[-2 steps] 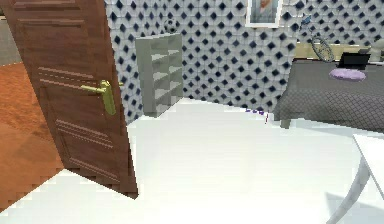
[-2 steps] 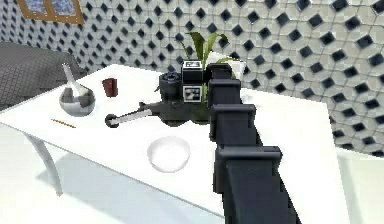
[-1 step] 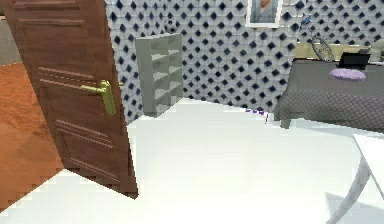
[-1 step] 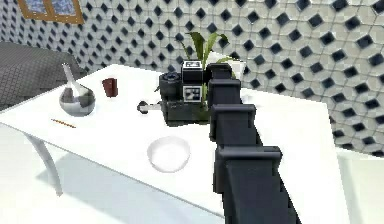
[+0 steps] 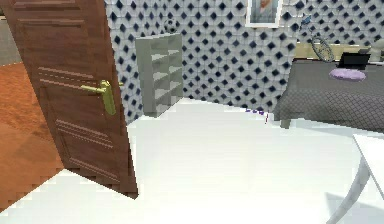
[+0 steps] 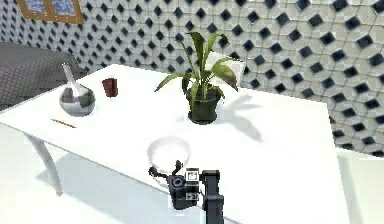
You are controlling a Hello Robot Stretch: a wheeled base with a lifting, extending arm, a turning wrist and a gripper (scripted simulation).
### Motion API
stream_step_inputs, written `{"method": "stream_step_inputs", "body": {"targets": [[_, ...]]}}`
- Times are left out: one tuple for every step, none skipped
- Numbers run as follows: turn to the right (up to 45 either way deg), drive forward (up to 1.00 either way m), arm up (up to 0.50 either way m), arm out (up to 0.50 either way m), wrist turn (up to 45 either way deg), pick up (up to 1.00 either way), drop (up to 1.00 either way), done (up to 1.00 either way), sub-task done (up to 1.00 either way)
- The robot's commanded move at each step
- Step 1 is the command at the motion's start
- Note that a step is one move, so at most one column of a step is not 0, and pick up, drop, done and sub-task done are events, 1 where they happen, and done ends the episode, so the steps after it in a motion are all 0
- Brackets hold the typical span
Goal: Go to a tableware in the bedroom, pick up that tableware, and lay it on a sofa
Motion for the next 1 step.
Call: {"method": "stream_step_inputs", "body": {"targets": [[0.0,0.0,0.0,0.0,0.0,1.0,0.0,0.0,0.0]]}}
